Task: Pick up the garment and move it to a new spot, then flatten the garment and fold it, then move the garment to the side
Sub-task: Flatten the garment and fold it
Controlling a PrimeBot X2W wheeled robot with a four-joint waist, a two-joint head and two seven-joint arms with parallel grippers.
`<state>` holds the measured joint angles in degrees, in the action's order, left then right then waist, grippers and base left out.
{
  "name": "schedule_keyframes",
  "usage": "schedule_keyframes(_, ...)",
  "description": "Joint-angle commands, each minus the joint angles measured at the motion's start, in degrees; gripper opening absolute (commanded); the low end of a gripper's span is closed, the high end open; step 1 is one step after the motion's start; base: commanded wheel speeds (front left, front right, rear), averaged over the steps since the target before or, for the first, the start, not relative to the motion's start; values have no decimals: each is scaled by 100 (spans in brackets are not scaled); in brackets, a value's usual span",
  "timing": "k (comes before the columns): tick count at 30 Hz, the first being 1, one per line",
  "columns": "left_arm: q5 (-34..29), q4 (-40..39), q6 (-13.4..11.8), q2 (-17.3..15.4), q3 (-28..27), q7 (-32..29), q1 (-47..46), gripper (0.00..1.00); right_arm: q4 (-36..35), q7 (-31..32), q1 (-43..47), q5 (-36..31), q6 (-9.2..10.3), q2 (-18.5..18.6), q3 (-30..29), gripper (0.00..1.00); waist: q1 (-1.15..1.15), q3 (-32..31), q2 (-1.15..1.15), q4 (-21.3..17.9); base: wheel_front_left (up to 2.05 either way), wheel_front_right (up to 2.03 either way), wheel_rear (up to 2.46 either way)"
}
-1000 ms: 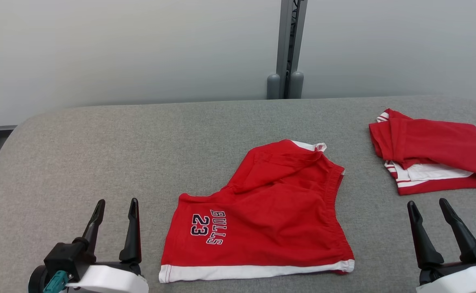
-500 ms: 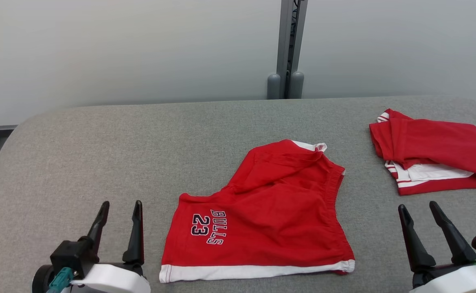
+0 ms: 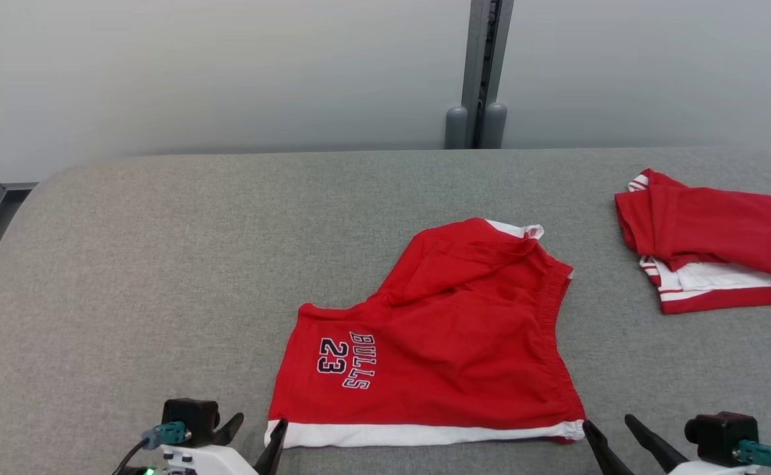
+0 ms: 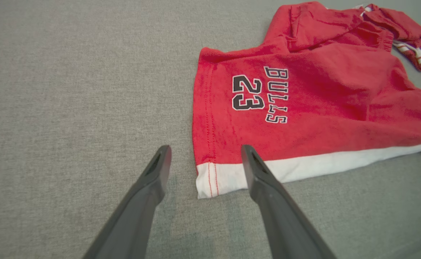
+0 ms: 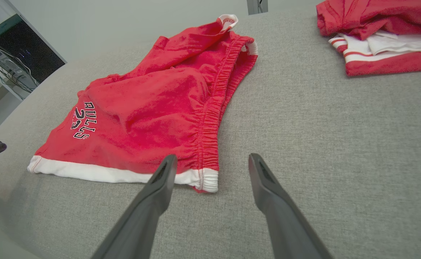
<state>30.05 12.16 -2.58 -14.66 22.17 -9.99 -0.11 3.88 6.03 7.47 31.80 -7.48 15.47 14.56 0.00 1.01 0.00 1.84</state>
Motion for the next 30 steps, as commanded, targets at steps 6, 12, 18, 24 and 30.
schedule_keyframes(6,116,23,128,-75,212,-624,-187,100,353,414,-330,93,-4,-66,173,100,0,242,0,78,0,0,0)
schedule_keyframes(12,113,72,208,-57,365,-900,-387,100,647,597,-628,115,-4,-150,257,100,0,450,0,154,0,0,0)
schedule_keyframes(18,96,286,235,-28,444,-1046,-607,100,814,630,-825,134,-5,-201,352,100,0,571,0,189,0,0,0)
schedule_keyframes(24,118,520,268,15,484,-1038,-732,100,912,626,-921,176,-5,-206,453,100,0,586,0,174,0,0,0)
schedule_keyframes(30,220,685,435,67,584,-1068,-753,0,939,567,-972,233,-4,-162,597,0,0,533,0,132,0,0,0)
